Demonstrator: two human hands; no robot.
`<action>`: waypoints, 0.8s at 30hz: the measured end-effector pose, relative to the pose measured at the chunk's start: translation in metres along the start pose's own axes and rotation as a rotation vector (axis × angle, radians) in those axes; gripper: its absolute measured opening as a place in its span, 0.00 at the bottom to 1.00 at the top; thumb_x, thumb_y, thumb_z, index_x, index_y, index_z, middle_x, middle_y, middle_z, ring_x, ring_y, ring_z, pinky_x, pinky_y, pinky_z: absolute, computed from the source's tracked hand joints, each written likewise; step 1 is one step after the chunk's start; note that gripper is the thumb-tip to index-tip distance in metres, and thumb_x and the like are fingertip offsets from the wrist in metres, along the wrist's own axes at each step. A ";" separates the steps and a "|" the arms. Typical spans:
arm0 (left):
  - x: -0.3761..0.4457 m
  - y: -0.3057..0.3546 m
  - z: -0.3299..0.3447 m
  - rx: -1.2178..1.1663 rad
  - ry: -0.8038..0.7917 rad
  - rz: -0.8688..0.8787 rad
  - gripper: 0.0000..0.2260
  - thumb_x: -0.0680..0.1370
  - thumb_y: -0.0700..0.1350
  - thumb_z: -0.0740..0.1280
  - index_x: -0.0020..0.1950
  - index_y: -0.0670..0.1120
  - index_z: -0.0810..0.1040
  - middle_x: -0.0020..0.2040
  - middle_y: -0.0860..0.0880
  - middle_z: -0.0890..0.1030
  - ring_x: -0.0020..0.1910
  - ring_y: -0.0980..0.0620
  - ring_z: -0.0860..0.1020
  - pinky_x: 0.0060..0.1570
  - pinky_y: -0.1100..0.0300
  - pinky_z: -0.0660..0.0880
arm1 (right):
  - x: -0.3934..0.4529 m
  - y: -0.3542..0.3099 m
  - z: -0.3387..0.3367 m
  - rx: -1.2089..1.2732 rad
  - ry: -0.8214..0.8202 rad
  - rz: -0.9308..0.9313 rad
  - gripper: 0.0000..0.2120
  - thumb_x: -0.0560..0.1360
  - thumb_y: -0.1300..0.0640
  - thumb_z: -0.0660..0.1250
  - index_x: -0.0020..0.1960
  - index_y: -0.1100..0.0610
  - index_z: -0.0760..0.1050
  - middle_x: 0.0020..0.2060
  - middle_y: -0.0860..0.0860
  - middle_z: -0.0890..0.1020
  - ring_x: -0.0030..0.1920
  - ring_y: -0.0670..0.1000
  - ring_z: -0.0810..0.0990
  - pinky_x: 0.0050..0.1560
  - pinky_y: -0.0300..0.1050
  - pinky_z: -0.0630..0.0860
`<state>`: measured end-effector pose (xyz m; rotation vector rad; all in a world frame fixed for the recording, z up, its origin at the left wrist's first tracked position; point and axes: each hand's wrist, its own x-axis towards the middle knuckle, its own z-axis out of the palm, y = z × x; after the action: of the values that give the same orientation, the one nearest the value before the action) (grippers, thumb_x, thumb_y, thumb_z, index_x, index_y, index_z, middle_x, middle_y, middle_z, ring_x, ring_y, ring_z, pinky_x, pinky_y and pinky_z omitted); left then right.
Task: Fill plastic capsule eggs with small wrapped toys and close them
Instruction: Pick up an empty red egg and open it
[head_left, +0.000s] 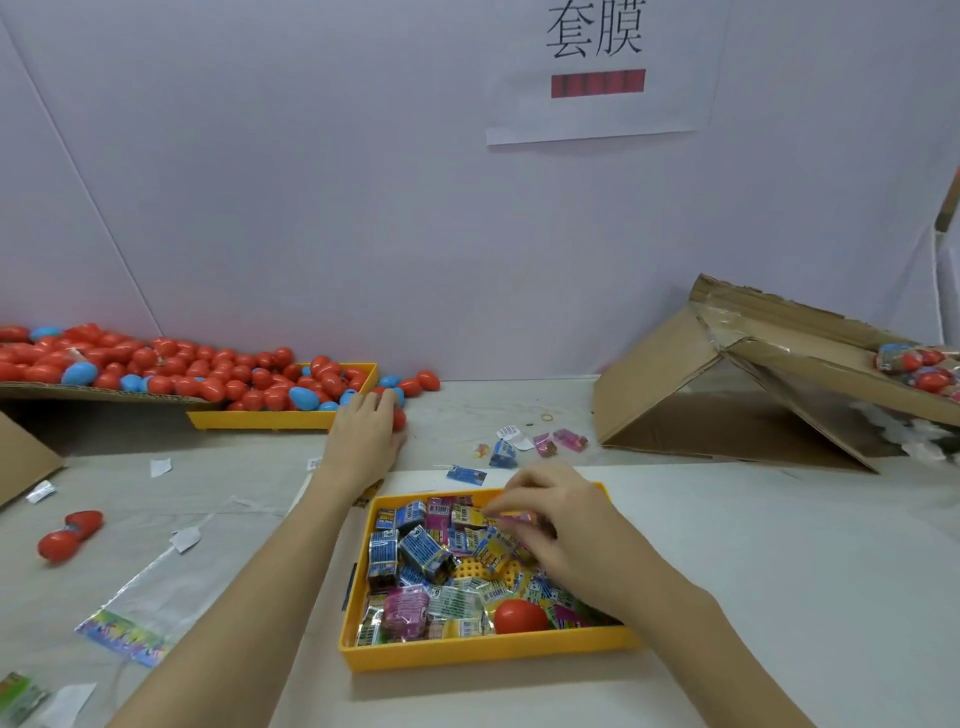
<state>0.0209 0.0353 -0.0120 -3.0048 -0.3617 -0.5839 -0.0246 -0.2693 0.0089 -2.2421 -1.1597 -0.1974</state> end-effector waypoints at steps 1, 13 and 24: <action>-0.001 0.001 0.002 0.009 -0.020 -0.003 0.23 0.85 0.51 0.63 0.78 0.45 0.66 0.71 0.44 0.74 0.70 0.43 0.70 0.69 0.51 0.65 | 0.000 -0.003 0.002 -0.004 -0.064 0.006 0.13 0.80 0.45 0.70 0.63 0.43 0.83 0.55 0.40 0.78 0.57 0.39 0.70 0.59 0.38 0.71; -0.005 0.003 0.005 -0.159 -0.001 0.082 0.19 0.84 0.47 0.66 0.73 0.43 0.69 0.64 0.43 0.79 0.63 0.43 0.77 0.60 0.52 0.73 | 0.003 -0.007 0.000 -0.101 -0.150 0.035 0.14 0.82 0.48 0.68 0.66 0.46 0.82 0.61 0.41 0.84 0.61 0.41 0.80 0.64 0.34 0.72; -0.016 0.034 -0.026 -0.742 0.002 -0.220 0.11 0.82 0.41 0.68 0.64 0.47 0.77 0.53 0.47 0.81 0.50 0.48 0.79 0.50 0.56 0.78 | -0.002 -0.002 -0.008 0.064 -0.113 0.127 0.11 0.82 0.53 0.68 0.62 0.50 0.85 0.54 0.42 0.86 0.52 0.39 0.80 0.53 0.25 0.71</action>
<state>0.0055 -0.0040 0.0052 -3.6904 -0.5936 -0.9106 -0.0267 -0.2745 0.0149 -2.2862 -1.0607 0.0176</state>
